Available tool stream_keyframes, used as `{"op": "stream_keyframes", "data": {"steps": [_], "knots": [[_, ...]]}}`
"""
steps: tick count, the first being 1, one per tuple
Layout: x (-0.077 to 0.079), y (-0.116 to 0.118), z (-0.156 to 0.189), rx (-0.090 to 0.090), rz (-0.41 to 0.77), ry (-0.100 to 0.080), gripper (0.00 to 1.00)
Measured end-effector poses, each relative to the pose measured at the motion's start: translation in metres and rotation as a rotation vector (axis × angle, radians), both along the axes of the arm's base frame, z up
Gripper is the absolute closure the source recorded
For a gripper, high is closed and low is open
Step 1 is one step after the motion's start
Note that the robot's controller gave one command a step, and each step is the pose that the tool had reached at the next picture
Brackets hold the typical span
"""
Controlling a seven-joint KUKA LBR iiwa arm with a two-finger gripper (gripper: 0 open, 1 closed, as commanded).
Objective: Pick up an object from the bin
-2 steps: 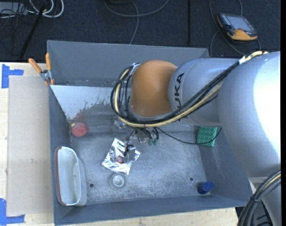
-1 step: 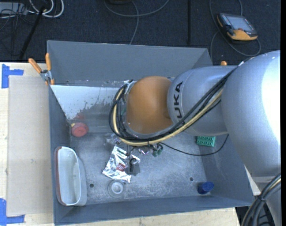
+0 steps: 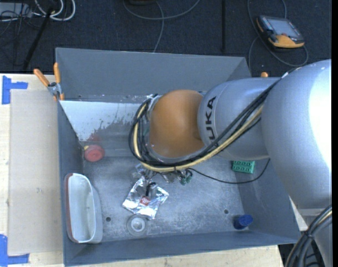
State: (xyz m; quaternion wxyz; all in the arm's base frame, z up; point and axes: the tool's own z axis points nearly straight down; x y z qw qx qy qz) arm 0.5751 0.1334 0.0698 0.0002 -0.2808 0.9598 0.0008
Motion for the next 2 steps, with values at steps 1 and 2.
{"op": "stream_keyframes", "data": {"steps": [1,2], "knots": [[0.002,0.013,0.114,0.001,0.01,-0.009,1.0],[-0.002,0.012,0.23,0.001,-0.009,-0.011,1.0]]}}
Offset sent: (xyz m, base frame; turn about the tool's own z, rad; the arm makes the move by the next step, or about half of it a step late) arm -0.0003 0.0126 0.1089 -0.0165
